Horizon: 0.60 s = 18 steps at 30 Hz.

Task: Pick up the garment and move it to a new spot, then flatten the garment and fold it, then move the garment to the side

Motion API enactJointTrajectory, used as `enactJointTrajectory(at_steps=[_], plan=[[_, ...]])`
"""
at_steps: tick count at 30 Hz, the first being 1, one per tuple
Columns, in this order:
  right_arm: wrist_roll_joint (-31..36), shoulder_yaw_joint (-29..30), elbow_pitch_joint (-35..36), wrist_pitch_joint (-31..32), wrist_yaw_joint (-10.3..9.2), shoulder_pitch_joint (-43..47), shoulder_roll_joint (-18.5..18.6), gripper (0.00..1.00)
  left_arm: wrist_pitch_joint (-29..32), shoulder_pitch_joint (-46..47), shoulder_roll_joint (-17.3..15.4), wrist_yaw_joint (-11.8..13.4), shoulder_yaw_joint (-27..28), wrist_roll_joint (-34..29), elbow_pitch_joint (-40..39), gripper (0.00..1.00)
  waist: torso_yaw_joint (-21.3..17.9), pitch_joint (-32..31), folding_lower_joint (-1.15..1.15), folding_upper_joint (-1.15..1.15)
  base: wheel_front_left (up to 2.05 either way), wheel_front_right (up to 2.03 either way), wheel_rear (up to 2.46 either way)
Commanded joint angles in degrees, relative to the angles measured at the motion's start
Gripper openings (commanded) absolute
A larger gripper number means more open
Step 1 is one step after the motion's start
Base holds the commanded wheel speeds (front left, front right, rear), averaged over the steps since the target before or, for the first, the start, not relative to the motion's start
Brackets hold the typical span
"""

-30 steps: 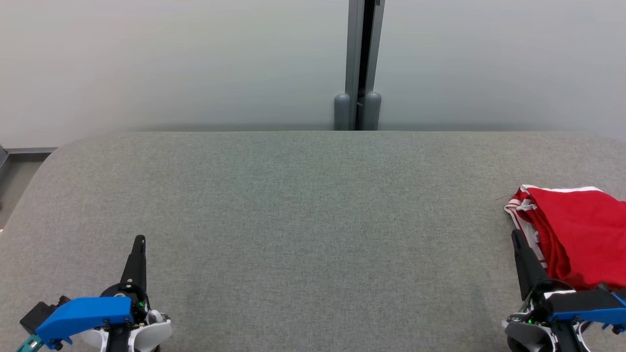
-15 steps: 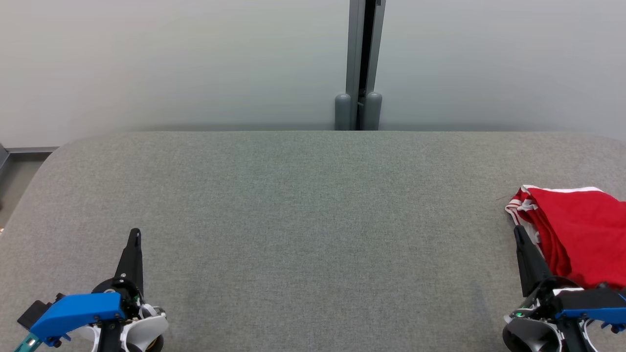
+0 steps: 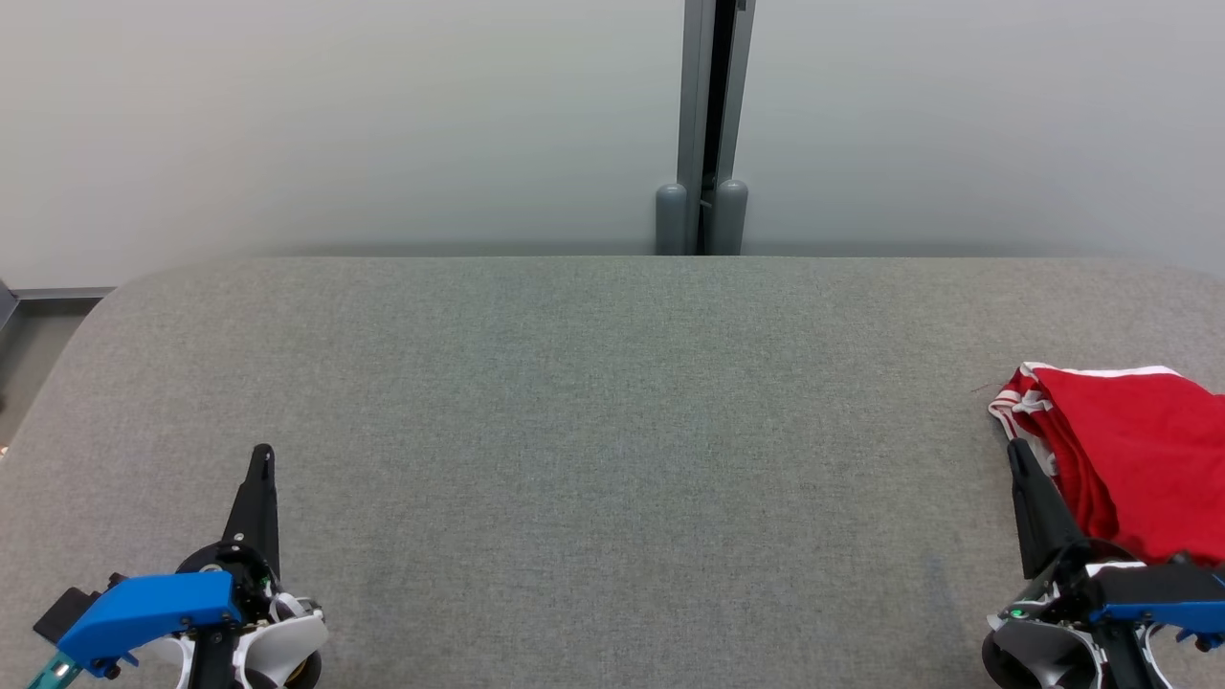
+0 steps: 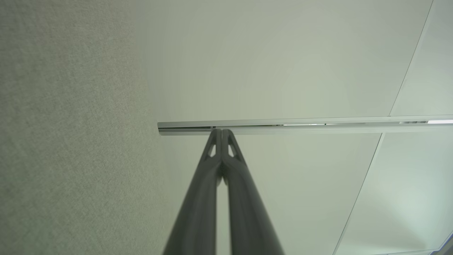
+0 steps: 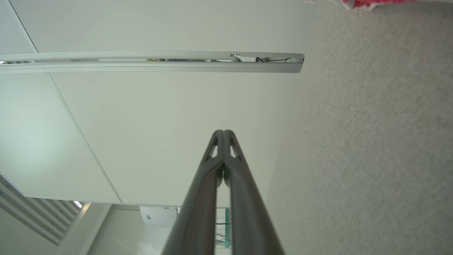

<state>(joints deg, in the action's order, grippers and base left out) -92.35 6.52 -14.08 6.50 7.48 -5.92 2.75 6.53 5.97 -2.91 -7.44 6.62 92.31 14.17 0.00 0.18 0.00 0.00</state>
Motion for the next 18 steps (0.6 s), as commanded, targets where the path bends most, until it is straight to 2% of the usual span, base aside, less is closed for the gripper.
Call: enactJointTrajectory(at_steps=[1,18], plan=[[-0.13,0.12,0.16,0.22,0.02,-0.58,0.23,0.00,0.24,0.60,0.13,-0.24,0.19,0.11,-0.20,0.00,0.00,0.00,0.00,0.00,0.00,0.00,0.00],[-0.13,0.12,0.16,0.22,0.02,-0.57,0.23,0.00,0.24,0.60,0.13,-0.24,0.19,0.10,-0.21,0.00,0.00,0.00,0.00,0.00,0.00,0.00,0.00]])
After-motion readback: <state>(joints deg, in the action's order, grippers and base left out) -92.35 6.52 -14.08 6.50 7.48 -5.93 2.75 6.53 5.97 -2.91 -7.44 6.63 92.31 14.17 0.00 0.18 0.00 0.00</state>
